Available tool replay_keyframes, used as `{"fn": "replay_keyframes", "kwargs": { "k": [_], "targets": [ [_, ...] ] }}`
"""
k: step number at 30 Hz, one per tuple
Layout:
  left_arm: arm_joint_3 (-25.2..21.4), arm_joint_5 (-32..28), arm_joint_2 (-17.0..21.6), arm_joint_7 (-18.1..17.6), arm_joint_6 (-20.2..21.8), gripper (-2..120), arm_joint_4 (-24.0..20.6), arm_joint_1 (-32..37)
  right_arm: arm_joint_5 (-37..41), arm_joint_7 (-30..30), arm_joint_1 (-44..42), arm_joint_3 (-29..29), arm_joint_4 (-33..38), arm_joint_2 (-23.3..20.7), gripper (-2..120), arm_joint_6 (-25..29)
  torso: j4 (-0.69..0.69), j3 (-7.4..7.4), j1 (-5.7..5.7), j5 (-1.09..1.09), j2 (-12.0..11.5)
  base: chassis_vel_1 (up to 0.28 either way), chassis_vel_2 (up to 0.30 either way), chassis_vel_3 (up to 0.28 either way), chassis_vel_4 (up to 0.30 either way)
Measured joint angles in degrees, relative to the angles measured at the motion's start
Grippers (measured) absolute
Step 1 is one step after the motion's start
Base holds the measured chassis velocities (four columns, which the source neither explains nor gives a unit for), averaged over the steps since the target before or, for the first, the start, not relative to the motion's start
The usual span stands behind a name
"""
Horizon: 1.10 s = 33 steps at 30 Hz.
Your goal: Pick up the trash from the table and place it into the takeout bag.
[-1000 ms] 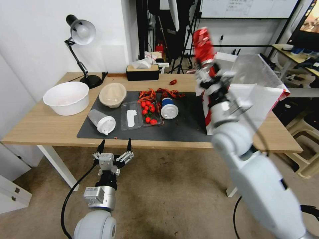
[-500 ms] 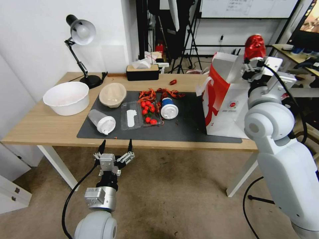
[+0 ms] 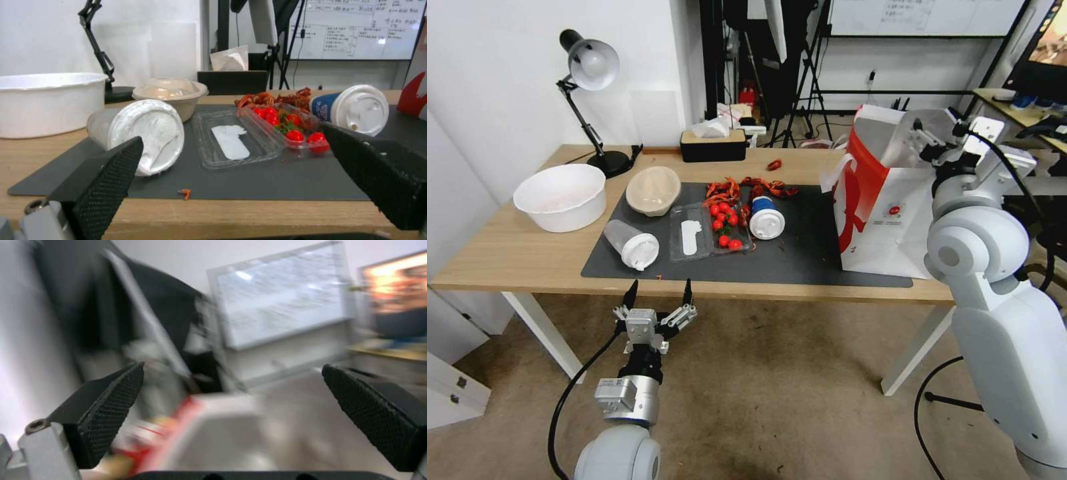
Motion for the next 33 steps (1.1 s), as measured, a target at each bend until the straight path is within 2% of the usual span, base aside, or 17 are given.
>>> {"fn": "replay_keyframes", "kwargs": {
  "k": [2, 4, 5, 8, 9, 12, 13, 17, 18, 21, 28, 33],
  "targets": [
    [-0.02, -0.01, 0.00, 0.01, 0.00, 100, -0.08, 0.01, 3.20, -6.19, -1.09, 0.00, 1.78, -0.08, 100, 7.23, 0.01, 0.00, 0.00, -0.02, 0.00, 0.000, 0.000, 0.000, 0.000],
    [-0.07, -0.05, 0.00, 0.01, 0.00, 100, -0.11, 0.02, 2.96, -12.78, -4.35, -0.38, 3.62, -0.79, 100, 12.58, 0.00, -0.01, 0.00, -0.01, 0.00, 0.000, 0.000, 0.000, 0.000],
    [-0.07, -0.05, 0.00, 0.01, 0.00, 100, -0.11, 0.02, 2.96, -12.78, -4.35, -0.38, 3.62, -0.79, 100, 12.58, 0.00, -0.01, 0.00, -0.01, 0.00, 0.000, 0.000, 0.000, 0.000],
    [-0.14, -0.28, 0.01, 0.02, -0.10, 100, -0.06, -0.08, -3.93, -22.39, -13.24, -2.41, 6.65, -2.48, 100, 18.33, -0.01, -0.01, 0.00, 0.00, 0.01, 0.000, 0.000, 0.000, 0.000],
    [-0.14, -0.28, 0.01, 0.02, -0.10, 100, -0.06, -0.08, -3.93, -22.39, -13.24, -2.41, 6.65, -2.48, 100, 18.33, -0.01, -0.01, 0.00, 0.00, 0.01, 0.000, 0.000, 0.000, 0.000],
    [-0.17, -0.39, 0.00, 0.02, -0.25, 100, 0.05, -0.16, -11.02, -25.84, -20.30, -4.12, 7.92, -2.51, 100, 21.72, 0.00, 0.00, 0.00, 0.00, 0.01, 0.000, 0.000, 0.000, 0.000],
    [-0.17, -0.39, 0.00, 0.02, -0.25, 100, 0.05, -0.16, -11.02, -25.84, -20.30, -4.12, 7.92, -2.51, 100, 21.72, 0.00, 0.00, 0.00, 0.00, 0.01, 0.000, 0.000, 0.000, 0.000],
    [-0.22, -0.53, 0.00, 0.02, -0.38, 100, 0.19, -0.18, -21.48, -26.08, -30.86, -5.35, 8.93, -1.41, 100, 25.83, -0.02, -0.01, 0.00, 0.00, 0.01, 0.000, 0.000, 0.000, 0.000],
    [-0.22, -0.53, 0.00, 0.02, -0.38, 100, 0.19, -0.18, -21.48, -26.08, -30.86, -5.35, 8.93, -1.41, 100, 25.83, -0.02, -0.01, 0.00, 0.00, 0.01, 0.000, 0.000, 0.000, 0.000],
    [-0.32, -0.67, 0.00, 0.01, -0.59, 100, 0.38, -0.14, -28.76, -24.03, -38.59, -5.77, 8.63, 0.30, 100, 29.33, -0.01, -0.01, 0.00, 0.01, 0.01, 0.000, 0.000, 0.000, 0.000],
    [-0.35, -0.87, 0.00, 0.00, -0.71, 100, 0.60, -0.23, -34.61, -21.32, -47.79, -6.67, 6.97, 3.51, 100, 34.15, 0.00, -0.01, -0.01, 0.00, 0.02, 0.000, 0.000, 0.000, 0.000],
    [-0.34, -0.90, 0.00, 0.00, -0.71, 100, 0.70, -0.29, -35.29, -18.26, -50.73, -8.09, 5.80, 5.14, 100, 35.02, 0.00, -0.01, -0.01, -0.01, 0.02, 0.000, 0.000, 0.000, 0.000]
  ]
}}
